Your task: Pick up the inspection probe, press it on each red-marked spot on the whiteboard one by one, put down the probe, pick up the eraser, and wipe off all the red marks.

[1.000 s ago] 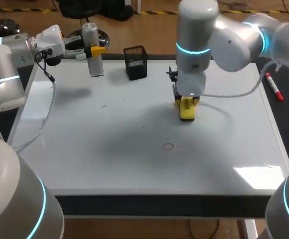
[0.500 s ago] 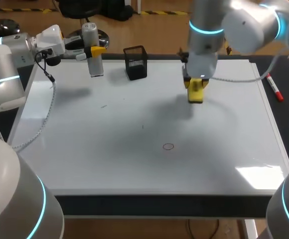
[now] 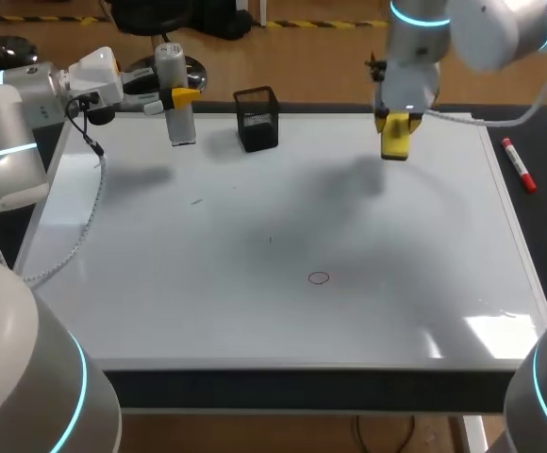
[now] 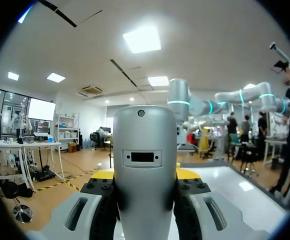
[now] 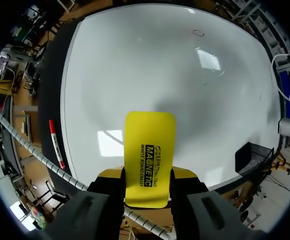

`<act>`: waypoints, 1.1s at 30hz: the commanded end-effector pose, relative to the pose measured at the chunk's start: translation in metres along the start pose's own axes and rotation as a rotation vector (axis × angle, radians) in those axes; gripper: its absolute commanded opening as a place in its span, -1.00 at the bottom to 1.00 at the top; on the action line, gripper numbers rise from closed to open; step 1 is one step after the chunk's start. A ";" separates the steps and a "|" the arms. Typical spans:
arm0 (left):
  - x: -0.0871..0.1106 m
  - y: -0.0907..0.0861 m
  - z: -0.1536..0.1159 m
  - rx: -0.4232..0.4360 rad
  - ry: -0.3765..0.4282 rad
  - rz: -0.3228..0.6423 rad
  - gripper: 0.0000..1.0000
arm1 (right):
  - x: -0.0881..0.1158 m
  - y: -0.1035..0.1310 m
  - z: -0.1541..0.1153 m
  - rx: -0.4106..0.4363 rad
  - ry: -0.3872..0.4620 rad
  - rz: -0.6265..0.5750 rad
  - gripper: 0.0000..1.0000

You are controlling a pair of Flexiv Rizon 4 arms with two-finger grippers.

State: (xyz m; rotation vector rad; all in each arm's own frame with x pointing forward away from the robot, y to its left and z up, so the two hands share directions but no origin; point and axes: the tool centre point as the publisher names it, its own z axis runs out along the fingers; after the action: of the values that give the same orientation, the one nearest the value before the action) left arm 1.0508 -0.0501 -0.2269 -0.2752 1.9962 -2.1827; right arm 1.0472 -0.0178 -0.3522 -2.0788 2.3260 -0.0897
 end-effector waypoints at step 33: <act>0.000 0.000 0.000 0.002 0.000 0.002 -1.00 | 0.065 -0.047 0.013 -0.031 0.022 0.080 -1.00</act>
State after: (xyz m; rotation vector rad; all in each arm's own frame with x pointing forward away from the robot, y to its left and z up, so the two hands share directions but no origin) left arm 1.0508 -0.0501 -0.2269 -0.2752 1.9962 -2.1827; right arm 1.0880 -0.0864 -0.3630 -2.0009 2.4378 -0.0735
